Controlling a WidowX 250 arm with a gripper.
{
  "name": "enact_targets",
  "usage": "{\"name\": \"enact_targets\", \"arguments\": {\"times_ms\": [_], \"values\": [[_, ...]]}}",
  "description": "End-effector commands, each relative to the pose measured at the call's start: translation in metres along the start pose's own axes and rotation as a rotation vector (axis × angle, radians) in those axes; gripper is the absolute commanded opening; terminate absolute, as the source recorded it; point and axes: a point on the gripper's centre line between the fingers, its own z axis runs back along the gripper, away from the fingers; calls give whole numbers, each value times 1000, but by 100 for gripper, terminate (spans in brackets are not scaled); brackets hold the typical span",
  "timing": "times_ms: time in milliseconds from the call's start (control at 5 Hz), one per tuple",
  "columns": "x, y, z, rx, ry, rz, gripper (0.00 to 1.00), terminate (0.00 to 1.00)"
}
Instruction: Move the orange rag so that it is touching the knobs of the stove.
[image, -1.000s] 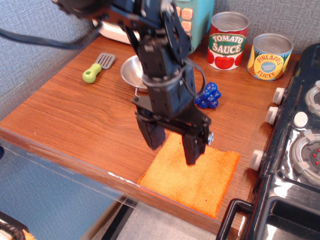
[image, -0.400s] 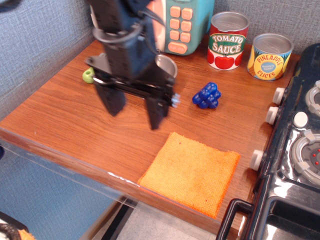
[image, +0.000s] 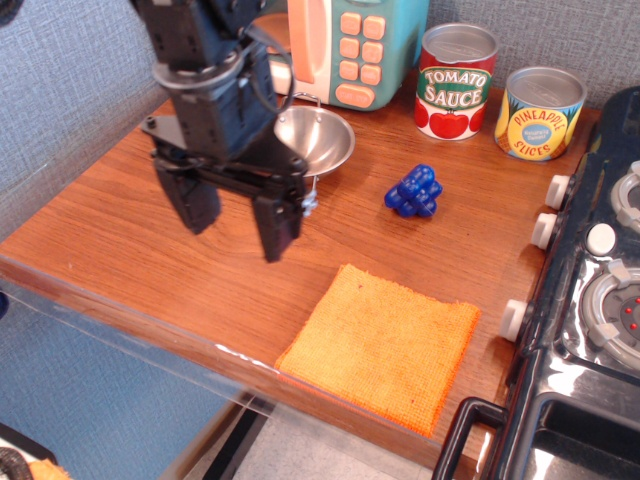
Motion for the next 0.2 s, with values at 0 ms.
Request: {"name": "enact_targets", "arguments": {"times_ms": [0], "values": [[-2,-2,7,5,-22,-5,100,100]]}}
